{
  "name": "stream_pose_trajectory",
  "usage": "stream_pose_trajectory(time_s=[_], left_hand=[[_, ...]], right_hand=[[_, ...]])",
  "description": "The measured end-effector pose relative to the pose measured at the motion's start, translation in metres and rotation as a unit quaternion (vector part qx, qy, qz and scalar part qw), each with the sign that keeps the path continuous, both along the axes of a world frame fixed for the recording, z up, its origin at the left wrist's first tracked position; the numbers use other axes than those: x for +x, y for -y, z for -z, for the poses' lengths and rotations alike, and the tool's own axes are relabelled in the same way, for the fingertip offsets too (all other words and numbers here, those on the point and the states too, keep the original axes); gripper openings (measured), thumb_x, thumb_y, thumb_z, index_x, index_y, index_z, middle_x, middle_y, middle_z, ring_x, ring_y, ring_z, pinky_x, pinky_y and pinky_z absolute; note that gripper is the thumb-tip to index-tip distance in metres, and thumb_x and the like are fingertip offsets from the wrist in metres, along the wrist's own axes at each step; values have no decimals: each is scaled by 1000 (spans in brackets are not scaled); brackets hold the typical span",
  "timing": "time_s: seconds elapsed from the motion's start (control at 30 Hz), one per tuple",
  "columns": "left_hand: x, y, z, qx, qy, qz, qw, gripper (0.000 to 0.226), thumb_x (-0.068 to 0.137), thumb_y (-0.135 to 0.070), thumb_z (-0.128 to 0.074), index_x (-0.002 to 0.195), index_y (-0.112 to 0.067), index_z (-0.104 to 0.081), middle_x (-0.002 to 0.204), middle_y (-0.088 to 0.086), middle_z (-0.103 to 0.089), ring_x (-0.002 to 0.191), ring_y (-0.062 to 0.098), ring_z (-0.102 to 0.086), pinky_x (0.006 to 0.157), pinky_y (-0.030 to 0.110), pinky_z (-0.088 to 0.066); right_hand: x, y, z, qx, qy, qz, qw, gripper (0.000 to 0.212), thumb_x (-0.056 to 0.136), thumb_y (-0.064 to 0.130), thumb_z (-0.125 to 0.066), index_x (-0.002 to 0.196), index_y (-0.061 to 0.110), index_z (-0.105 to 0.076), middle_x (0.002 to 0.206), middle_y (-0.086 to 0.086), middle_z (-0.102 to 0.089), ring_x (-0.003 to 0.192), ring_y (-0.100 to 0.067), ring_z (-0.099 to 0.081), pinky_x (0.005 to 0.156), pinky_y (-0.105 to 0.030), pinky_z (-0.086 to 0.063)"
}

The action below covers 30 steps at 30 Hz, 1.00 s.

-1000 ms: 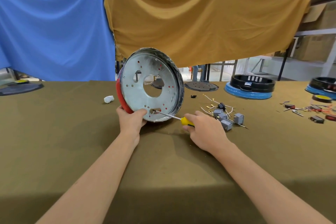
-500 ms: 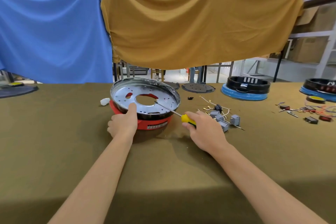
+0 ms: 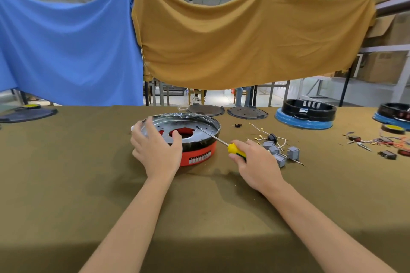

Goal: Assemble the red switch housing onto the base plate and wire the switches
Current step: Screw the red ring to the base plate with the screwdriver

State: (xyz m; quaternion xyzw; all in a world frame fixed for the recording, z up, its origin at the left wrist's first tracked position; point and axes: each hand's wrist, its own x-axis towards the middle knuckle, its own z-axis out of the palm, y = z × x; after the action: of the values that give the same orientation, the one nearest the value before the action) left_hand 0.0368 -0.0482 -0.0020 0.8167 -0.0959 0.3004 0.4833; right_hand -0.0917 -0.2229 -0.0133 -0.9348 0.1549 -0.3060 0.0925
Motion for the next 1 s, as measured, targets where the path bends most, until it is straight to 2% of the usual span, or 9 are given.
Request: stream_pose_trajectory(time_s=[0.1, 0.23, 0.3, 0.47, 0.63, 0.73, 0.83, 0.93, 1.0], left_hand=[[-1, 3, 4, 58, 54, 73, 994, 18, 89, -26, -64, 107, -23, -68, 133, 2, -48, 139, 21, -24, 105, 45, -23], [-2, 3, 7, 116, 109, 91, 983, 6, 86, -30, -69, 90, -26, -73, 116, -7, -60, 141, 19, -30, 105, 39, -14], [-3, 2, 7, 130, 129, 86, 979, 7, 86, -32, -69, 90, -27, -73, 110, -9, -62, 138, 18, -36, 107, 40, -14], [-4, 1, 3, 107, 87, 102, 985, 13, 92, -41, -61, 94, -32, -70, 104, -16, -64, 124, 10, -43, 114, 47, -13], [-4, 0, -1, 59, 78, 155, 983, 5, 92, -39, -63, 87, -39, -64, 79, -29, -58, 103, -3, -41, 114, 42, -11], [-3, -1, -2, 49, 80, 174, 980, 11, 95, -31, -62, 87, -38, -65, 87, -29, -58, 102, -2, -45, 111, 37, -12], [-1, -2, -4, 21, 80, 165, 983, 11, 97, -29, -61, 94, -33, -70, 95, -25, -63, 104, 1, -49, 107, 35, -16], [0, -5, -5, 13, 76, 155, 985, 12, 97, -26, -61, 97, -31, -71, 97, -23, -63, 104, 5, -52, 105, 34, -19], [0, -5, -5, 16, 75, 158, 984, 12, 97, -24, -61, 97, -31, -72, 96, -24, -62, 104, 5, -51, 101, 30, -18]], right_hand=[[0, 0, 0, 8, 13, -1, 1000, 39, 99, 42, -53, 135, 28, -55, 103, 1, -60, 95, -22, -60, 78, -40, -52], [1, 0, 1, 10, 25, -10, 1000, 41, 98, 42, -54, 137, 28, -54, 99, 2, -59, 90, -20, -59, 76, -39, -52], [1, 1, 0, 9, 25, -13, 1000, 42, 98, 43, -54, 138, 29, -54, 99, 3, -59, 90, -18, -59, 76, -39, -52], [0, 0, 0, 4, 28, -24, 999, 42, 98, 43, -54, 138, 30, -54, 98, 4, -58, 88, -17, -57, 72, -32, -48], [0, -3, 0, -2, 23, -56, 998, 42, 98, 42, -55, 138, 31, -54, 100, 6, -59, 90, -16, -59, 78, -37, -52], [0, -3, 0, 2, 29, -64, 997, 42, 98, 41, -55, 138, 30, -54, 99, 6, -59, 89, -15, -59, 78, -36, -52], [-1, -2, 0, 0, 38, -68, 997, 41, 98, 40, -56, 137, 30, -55, 96, 7, -56, 86, -13, -56, 73, -30, -48], [-2, 0, 0, -3, 41, -68, 997, 41, 97, 41, -57, 137, 31, -55, 95, 9, -55, 85, -11, -55, 70, -26, -43], [-2, -1, 0, -9, 37, -74, 997, 41, 97, 41, -56, 137, 31, -56, 97, 8, -56, 86, -12, -56, 71, -28, -46]])
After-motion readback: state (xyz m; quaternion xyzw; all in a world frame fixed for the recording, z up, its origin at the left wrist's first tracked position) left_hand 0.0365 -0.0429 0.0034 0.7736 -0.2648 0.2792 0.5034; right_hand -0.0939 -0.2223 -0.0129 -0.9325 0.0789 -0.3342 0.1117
